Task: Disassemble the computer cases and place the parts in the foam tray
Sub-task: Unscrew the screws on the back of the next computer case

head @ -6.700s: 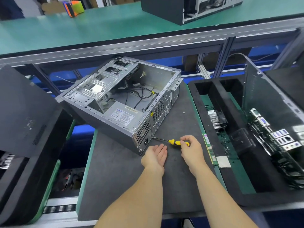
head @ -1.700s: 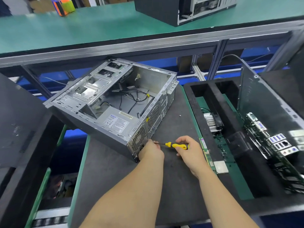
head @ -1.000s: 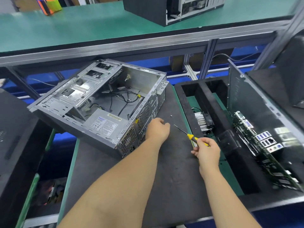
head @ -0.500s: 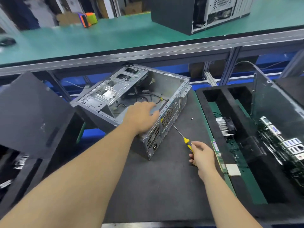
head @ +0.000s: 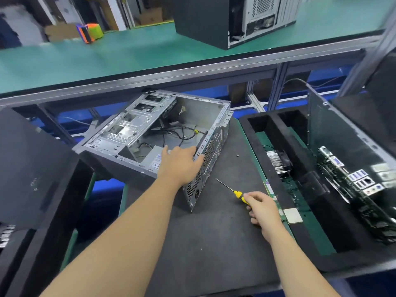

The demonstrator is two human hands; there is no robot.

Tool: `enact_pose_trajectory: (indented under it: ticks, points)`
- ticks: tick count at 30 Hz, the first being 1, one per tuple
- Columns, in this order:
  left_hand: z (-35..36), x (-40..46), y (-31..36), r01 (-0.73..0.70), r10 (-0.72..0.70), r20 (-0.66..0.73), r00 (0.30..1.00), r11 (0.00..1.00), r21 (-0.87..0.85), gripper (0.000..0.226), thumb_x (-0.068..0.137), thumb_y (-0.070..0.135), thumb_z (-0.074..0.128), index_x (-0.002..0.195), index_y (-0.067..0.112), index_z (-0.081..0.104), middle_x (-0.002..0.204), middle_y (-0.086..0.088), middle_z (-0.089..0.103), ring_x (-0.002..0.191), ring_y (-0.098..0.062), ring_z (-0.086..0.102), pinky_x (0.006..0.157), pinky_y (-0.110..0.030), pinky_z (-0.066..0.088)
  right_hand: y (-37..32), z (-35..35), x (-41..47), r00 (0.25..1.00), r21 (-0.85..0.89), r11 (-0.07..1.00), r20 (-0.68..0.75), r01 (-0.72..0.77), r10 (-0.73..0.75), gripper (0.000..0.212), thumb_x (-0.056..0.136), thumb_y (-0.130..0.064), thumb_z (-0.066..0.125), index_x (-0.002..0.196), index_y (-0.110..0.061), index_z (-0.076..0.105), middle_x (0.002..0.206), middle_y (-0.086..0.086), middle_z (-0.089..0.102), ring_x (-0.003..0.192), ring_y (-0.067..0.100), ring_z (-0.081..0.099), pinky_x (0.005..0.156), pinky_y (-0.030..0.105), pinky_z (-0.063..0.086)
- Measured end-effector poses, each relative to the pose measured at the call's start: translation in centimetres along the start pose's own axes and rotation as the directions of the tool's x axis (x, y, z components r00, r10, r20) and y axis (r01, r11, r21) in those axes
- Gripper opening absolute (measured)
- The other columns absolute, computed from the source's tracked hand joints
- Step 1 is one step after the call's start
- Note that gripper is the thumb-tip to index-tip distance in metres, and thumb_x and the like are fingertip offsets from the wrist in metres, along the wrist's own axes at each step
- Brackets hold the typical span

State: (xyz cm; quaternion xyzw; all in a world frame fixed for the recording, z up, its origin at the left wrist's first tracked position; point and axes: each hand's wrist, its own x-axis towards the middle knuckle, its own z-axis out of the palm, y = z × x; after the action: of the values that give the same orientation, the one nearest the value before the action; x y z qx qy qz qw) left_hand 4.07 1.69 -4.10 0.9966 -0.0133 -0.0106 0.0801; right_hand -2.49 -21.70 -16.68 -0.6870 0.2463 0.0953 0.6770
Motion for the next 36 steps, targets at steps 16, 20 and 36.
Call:
enact_pose_trajectory:
  ticks: [16, 20, 36]
  points:
    - [0.1, -0.7, -0.4, 0.201, -0.226, -0.168, 0.96, 0.968, -0.153, 0.035, 0.096, 0.035, 0.036, 0.085, 0.024, 0.067, 0.109, 0.004, 0.065, 0.12, -0.021, 0.046, 0.113, -0.047, 0.026, -5.0, 0.2, -2.9, 0.954, 0.035, 0.978, 0.217, 0.204, -0.207, 0.018, 0.086, -0.024, 0.078, 0.072, -0.015, 0.072, 0.059, -0.001, 0.043, 0.047, 0.012, 0.032, 0.043, 0.02, 0.022]
    - [0.0, -0.6, -0.3, 0.218, -0.236, -0.145, 0.961, 0.967, -0.133, 0.034, 0.095, 0.036, 0.038, 0.096, 0.027, 0.071, 0.116, 0.004, 0.064, 0.126, -0.019, 0.043, 0.116, -0.051, 0.02, -5.2, 0.5, -3.0, 0.943, 0.009, 0.972, 0.242, 0.233, -0.228, 0.019, 0.085, -0.025, 0.079, 0.07, -0.016, 0.071, 0.058, -0.004, 0.045, 0.05, 0.012, 0.032, 0.045, 0.021, 0.021]
    - [-0.1, -0.7, -0.2, 0.222, -0.245, -0.159, 0.956, 0.963, -0.15, 0.035, 0.097, 0.037, 0.036, 0.099, 0.026, 0.07, 0.115, 0.003, 0.064, 0.126, -0.02, 0.043, 0.116, -0.049, 0.021, -5.5, 0.5, -3.5, 0.941, 0.04, 0.972, 0.247, 0.23, -0.233, 0.021, 0.087, -0.024, 0.077, 0.068, -0.017, 0.07, 0.057, -0.003, 0.043, 0.048, 0.011, 0.032, 0.044, 0.02, 0.021]
